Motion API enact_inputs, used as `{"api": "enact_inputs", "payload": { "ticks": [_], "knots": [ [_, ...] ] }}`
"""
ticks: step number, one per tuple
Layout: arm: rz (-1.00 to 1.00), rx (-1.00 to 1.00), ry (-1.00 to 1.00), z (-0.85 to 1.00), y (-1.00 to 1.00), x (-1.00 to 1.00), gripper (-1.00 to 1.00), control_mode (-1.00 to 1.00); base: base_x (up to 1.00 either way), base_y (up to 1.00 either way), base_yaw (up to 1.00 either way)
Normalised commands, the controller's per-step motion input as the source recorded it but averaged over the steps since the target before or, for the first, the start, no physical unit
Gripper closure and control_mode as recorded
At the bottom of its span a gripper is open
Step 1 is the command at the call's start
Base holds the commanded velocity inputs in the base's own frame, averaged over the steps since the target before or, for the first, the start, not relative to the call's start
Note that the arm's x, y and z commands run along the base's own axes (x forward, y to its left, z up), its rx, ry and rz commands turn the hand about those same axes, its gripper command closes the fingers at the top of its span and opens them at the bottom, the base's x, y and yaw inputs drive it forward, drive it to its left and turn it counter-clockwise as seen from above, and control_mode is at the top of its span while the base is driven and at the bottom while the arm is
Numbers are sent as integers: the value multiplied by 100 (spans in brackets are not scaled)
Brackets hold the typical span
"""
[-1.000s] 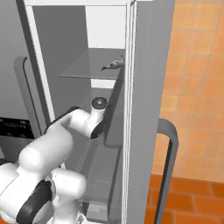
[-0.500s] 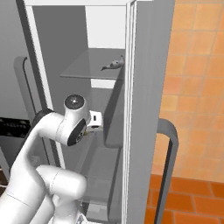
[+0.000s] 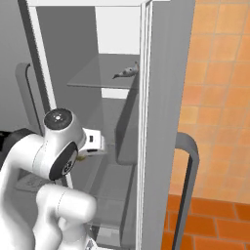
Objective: Place one potato and one fish in each tupperware on the nearby counter, to pack two identical lunches.
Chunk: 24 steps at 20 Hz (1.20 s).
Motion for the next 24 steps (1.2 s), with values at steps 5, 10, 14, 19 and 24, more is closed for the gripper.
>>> {"api": "enact_inputs", "payload": {
  "ticks": [5,10,14,19,24],
  "knots": [
    [0,0,0,0,0,0,100,100,-100,67,10],
    [0,0,0,0,0,0,100,100,-42,100,17],
    [0,0,0,0,0,0,100,100,0,100,9],
    [0,0,0,0,0,0,100,100,0,100,32],
    [0,0,0,0,0,0,100,100,19,100,31]
  ]
}}
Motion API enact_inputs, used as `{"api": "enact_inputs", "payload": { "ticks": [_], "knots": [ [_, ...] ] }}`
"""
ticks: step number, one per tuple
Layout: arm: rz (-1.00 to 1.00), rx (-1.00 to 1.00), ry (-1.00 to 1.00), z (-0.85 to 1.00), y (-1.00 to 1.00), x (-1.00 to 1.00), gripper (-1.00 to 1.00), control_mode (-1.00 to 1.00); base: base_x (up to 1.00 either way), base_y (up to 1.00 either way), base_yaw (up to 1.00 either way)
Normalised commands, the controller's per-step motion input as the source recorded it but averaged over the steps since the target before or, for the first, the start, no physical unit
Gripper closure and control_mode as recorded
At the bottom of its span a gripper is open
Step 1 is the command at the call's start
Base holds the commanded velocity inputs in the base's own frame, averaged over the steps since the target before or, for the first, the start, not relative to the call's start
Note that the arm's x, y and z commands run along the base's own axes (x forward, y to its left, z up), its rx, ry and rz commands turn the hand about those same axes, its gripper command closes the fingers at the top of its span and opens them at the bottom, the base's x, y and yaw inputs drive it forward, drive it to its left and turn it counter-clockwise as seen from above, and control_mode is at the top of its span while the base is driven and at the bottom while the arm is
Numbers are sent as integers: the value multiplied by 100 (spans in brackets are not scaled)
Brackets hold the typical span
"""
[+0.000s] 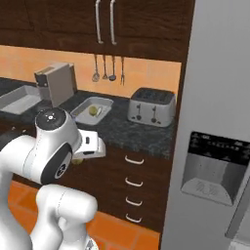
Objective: Place one potato and one fish in each tupperware on the nearby counter, to pack two identical lunches.
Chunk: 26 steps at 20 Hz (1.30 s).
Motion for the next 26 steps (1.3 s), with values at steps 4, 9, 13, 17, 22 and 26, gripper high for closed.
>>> {"api": "enact_inputs", "payload": {
  "ticks": [4,9,13,17,22,26],
  "knots": [
    [0,0,0,0,0,0,100,100,82,100,16],
    [0,0,0,0,0,0,100,100,99,100,-1],
    [0,0,0,0,0,0,100,100,70,100,-8],
    [0,0,0,0,0,0,100,100,50,100,-8],
    [0,0,0,0,0,0,100,100,64,100,-14],
    [0,0,0,0,0,0,100,100,78,100,-34]
  ]
}}
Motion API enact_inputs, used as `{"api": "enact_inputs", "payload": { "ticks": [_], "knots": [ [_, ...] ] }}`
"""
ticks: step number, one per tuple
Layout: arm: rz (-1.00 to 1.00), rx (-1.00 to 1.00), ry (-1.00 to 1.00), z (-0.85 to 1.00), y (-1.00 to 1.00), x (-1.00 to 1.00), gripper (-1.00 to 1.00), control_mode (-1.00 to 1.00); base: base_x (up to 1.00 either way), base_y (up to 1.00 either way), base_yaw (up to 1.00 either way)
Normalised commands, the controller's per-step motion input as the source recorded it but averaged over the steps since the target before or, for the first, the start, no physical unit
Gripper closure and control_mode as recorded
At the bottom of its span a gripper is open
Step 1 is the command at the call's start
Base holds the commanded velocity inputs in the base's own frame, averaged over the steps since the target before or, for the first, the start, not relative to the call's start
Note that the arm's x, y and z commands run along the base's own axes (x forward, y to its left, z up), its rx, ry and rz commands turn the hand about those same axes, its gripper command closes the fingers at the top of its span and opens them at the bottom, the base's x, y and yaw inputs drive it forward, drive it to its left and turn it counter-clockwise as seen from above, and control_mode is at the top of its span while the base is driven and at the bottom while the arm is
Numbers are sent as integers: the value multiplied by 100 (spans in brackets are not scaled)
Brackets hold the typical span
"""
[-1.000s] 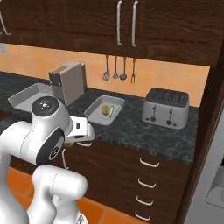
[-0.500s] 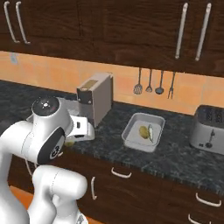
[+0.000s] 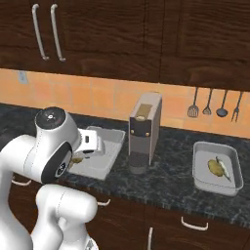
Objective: Place one potato and one fish in each tupperware on the nearby counter, to pack two identical lunches.
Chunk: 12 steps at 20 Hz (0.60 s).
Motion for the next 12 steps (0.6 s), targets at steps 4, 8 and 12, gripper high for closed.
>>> {"api": "enact_inputs", "payload": {
  "ticks": [4,8,12],
  "knots": [
    [0,0,0,0,0,0,100,100,64,91,-36],
    [-12,-5,5,-36,5,49,100,-100,14,18,-9],
    [-5,0,20,-56,-45,78,100,-100,0,0,0]
  ]
}}
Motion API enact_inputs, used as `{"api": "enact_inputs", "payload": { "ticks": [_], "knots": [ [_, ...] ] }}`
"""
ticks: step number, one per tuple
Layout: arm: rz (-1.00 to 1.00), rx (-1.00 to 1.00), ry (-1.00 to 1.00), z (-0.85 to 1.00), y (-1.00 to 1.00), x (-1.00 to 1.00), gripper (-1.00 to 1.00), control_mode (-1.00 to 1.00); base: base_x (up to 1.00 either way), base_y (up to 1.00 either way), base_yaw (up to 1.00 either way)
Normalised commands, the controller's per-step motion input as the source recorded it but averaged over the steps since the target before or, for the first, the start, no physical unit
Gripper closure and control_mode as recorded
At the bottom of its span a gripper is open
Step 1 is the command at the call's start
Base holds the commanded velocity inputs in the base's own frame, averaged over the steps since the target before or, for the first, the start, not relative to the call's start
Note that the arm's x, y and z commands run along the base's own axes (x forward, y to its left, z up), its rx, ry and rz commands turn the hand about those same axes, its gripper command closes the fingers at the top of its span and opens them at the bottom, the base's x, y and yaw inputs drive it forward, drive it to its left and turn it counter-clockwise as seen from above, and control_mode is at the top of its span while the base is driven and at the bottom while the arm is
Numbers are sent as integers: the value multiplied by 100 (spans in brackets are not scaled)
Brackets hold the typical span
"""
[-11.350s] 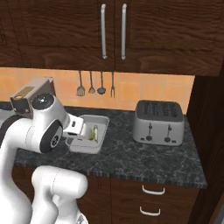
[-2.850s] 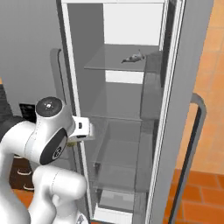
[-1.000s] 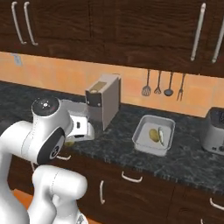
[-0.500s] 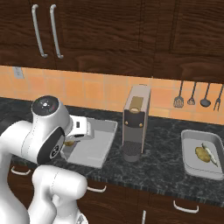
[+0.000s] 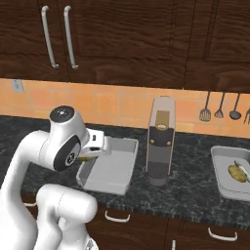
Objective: Place one potato and one fish in each tupperware on the nearby counter, to pack two identical lunches.
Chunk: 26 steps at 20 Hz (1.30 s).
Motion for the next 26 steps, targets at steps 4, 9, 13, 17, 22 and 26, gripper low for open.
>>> {"api": "enact_inputs", "payload": {
  "ticks": [4,9,13,17,22,26],
  "knots": [
    [0,0,20,-77,-66,84,100,-100,0,0,0],
    [0,0,22,-62,-3,86,100,-100,0,0,0],
    [0,0,19,-40,0,78,100,-100,0,0,0],
    [0,0,5,-56,0,69,100,-100,0,0,0],
    [0,0,-1,-78,-6,43,100,-100,0,0,0],
    [0,0,0,-46,0,49,100,-100,0,0,0]
  ]
}}
